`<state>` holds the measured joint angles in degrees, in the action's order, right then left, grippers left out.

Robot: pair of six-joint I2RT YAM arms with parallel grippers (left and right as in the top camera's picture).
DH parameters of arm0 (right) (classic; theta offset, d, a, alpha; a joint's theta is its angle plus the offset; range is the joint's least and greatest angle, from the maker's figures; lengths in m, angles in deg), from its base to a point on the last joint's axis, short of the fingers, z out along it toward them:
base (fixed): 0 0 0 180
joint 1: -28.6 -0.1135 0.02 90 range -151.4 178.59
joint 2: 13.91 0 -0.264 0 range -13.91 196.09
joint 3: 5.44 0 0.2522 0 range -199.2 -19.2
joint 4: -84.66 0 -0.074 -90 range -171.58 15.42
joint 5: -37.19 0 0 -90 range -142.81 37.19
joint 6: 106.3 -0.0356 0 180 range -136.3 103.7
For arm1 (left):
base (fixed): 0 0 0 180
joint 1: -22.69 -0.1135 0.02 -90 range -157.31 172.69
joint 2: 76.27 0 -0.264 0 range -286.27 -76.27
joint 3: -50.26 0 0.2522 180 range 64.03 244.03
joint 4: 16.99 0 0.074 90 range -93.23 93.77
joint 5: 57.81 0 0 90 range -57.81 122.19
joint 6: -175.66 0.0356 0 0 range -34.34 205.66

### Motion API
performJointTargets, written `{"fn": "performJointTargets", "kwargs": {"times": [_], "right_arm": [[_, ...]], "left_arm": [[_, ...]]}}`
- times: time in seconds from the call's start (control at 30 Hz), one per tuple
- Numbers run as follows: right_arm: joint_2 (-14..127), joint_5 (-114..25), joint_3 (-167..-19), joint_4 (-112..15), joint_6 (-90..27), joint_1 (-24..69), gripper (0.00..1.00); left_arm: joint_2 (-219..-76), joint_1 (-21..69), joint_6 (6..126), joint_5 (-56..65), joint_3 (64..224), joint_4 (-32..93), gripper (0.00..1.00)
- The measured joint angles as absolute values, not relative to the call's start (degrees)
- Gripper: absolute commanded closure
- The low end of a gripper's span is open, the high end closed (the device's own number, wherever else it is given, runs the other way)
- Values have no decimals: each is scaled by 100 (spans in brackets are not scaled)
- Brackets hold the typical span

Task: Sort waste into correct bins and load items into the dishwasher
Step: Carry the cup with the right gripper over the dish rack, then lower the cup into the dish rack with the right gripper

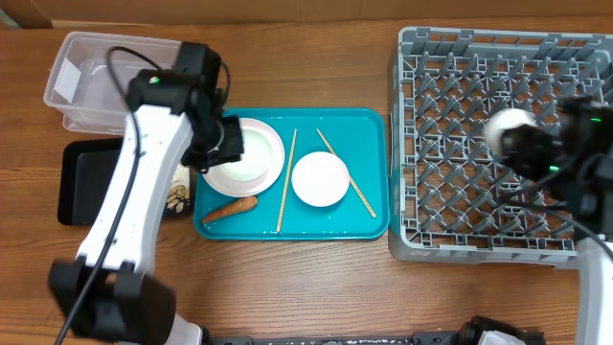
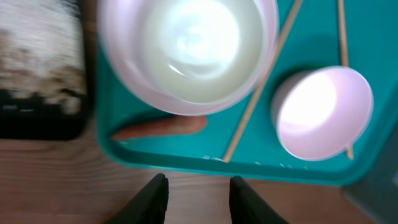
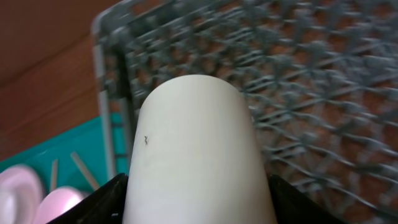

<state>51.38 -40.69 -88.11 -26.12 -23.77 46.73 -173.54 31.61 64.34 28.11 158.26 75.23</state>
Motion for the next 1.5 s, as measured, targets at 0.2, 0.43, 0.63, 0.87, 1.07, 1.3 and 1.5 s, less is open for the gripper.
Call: {"fn": "performJointTargets", "kwargs": {"times": [0.2, 0.43, 0.63, 0.87, 1.07, 1.3, 1.5], "right_arm": [[5261, -4856, -8854, -2313, -2423, 5772, 50], [6085, -5499, -8859, -2354, -2781, 6537, 46], [6776, -5833, -8859, -2396, -3028, 6836, 46], [7294, -6048, -8859, -2474, -3107, 6865, 33], [7436, -5989, -8859, -2748, -3120, 6865, 0], [7447, -5068, -8938, -3008, -3126, 6902, 0], [7398, -4257, -9397, -2780, -3129, 6891, 0]], "left_arm": [[-16825, 3155, 6237, 3639, 15826, 7547, 63], [-16827, 3155, 6178, 3854, 15826, 7545, 63], [-16827, 3155, 6178, 3891, 15826, 7545, 62], [-16827, 3155, 6178, 3893, 15826, 7551, 62], [-16827, 3155, 6178, 3893, 15826, 7562, 62], [-16827, 3155, 6178, 3893, 15826, 7586, 63], [-16827, 3155, 6178, 3893, 15826, 7610, 62]]}}
